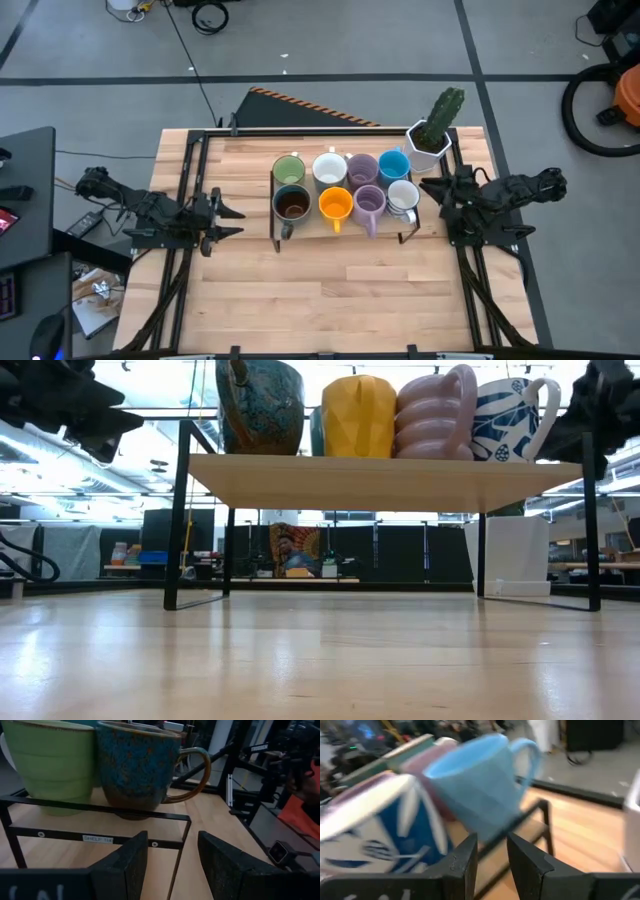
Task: Place coffee mugs
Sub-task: Return to Home Position
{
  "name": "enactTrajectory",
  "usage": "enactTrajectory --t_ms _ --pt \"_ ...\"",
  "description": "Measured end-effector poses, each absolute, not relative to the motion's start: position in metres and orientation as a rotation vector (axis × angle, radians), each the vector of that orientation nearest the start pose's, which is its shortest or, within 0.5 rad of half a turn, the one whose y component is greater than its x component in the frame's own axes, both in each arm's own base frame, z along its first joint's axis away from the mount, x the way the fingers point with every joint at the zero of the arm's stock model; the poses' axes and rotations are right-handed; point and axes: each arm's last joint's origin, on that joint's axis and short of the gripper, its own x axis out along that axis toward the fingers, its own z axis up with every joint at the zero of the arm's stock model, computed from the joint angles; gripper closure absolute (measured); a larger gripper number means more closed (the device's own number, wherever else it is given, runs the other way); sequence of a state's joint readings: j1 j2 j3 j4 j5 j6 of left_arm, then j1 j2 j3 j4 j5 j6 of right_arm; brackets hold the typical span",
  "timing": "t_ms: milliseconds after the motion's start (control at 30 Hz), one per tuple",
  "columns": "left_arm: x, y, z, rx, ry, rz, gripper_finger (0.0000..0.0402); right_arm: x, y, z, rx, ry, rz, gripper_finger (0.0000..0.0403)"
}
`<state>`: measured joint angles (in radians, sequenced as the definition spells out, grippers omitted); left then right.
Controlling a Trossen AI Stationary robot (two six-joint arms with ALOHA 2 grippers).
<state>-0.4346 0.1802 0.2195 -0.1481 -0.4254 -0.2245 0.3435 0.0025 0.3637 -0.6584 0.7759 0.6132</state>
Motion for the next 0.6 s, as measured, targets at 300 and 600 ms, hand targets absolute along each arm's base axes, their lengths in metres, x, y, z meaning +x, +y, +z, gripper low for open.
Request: enactTrajectory --t_ms 300,600 --pt "0.099 -0.034 0.18 -0.186 0.06 0.008 0.0221 0.051 -0.003 0.216 0.525 0.137 -0.498 0.0291" --pt "0.099 -0.033 0.178 -0.168 0.046 0.031 0.0221 0.05 -0.003 0.213 0.531 0.168 -0.491 0.0291"
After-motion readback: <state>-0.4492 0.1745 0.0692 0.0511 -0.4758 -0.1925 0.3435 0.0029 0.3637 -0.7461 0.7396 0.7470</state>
